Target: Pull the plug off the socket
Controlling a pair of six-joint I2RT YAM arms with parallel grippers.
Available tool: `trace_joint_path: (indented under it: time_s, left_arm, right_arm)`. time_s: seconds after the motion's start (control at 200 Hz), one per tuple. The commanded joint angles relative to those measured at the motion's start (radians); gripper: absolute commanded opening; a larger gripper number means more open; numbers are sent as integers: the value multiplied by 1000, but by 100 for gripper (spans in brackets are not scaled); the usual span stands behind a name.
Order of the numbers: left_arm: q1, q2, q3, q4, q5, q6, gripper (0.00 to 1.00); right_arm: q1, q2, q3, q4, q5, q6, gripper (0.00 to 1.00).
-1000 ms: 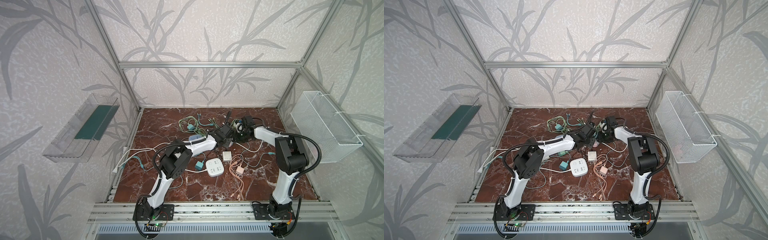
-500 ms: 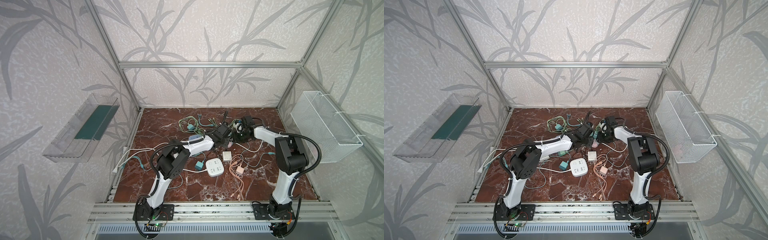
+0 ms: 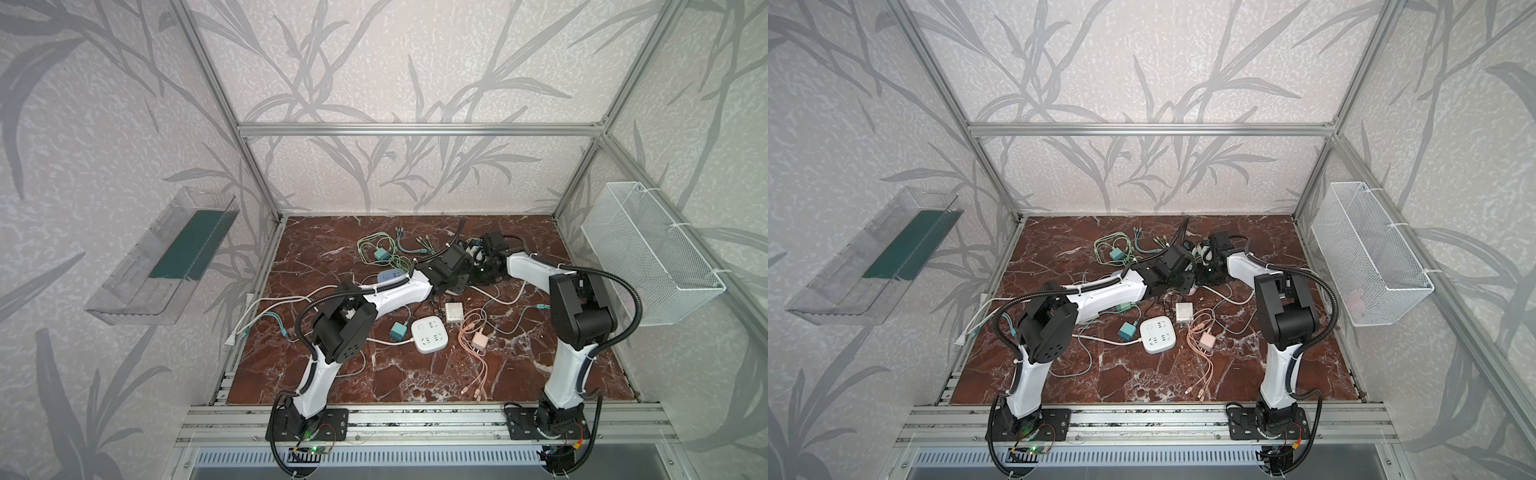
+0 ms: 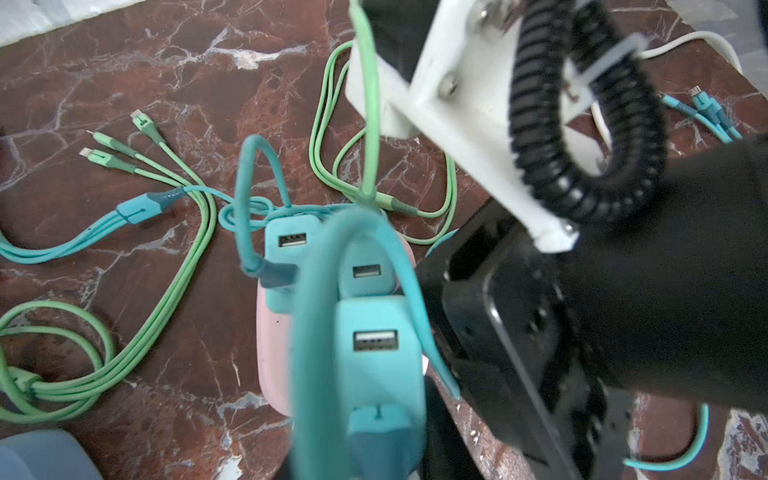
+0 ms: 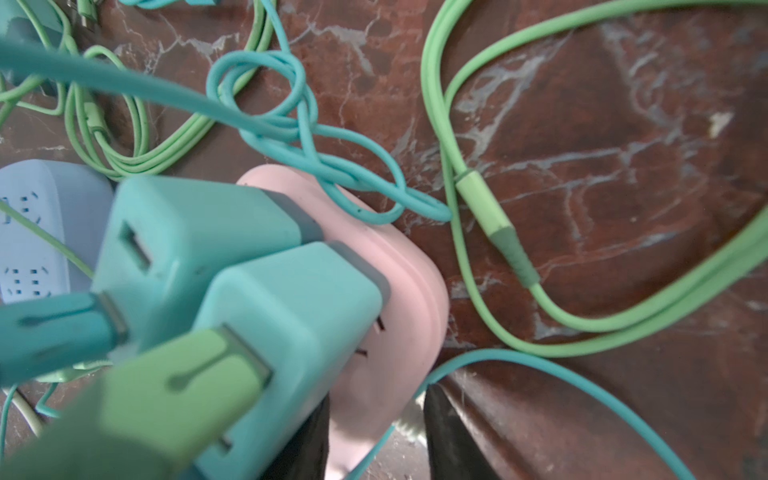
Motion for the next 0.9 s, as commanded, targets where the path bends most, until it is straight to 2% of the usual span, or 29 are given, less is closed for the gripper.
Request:
trace_joint_path:
  time_s: [0.0, 0.235, 0.61, 0.895]
  left_arm:
    - [1, -39, 22, -5, -27, 26, 13]
    - [3, -105, -68, 35, -46, 9, 13]
    - [6, -208, -267, 183, -30, -89, 13]
    - [16, -244, -394, 302, 45, -131, 15]
  right_arm:
    - [4, 47, -13, -80, 59, -11, 39]
    - [2, 7, -34, -18, 15, -9, 42]
    - [-26, -90, -98, 111, -78, 19, 56]
    - [-39, -165, -144, 169, -92, 10, 60]
